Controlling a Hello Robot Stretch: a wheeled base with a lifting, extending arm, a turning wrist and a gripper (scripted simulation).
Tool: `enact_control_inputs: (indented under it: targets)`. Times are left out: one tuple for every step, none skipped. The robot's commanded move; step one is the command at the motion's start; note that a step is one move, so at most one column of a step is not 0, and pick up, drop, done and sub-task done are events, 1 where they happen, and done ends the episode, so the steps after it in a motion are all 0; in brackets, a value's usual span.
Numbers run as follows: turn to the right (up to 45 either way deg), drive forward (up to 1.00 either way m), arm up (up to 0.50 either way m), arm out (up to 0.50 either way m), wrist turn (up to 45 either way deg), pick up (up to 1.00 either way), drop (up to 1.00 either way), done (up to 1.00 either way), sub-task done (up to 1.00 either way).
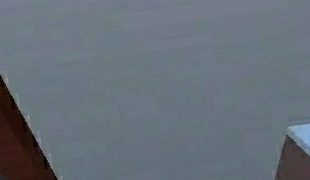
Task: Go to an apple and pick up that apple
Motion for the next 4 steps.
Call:
enact_control_inputs:
  targets:
    - [-33.0,0.0,0.0,0.0,0.0,0.0,0.0,0.0,0.0]
    - [0.0,0.0,0.5,0.0,0.0,0.0,0.0,0.0,0.0]
    - [0.0,0.0,0.38,0.0,0.0,0.0,0.0,0.0,0.0]
    - [0.0,0.0,0.0,0.38,0.0,0.0,0.0,0.0,0.0]
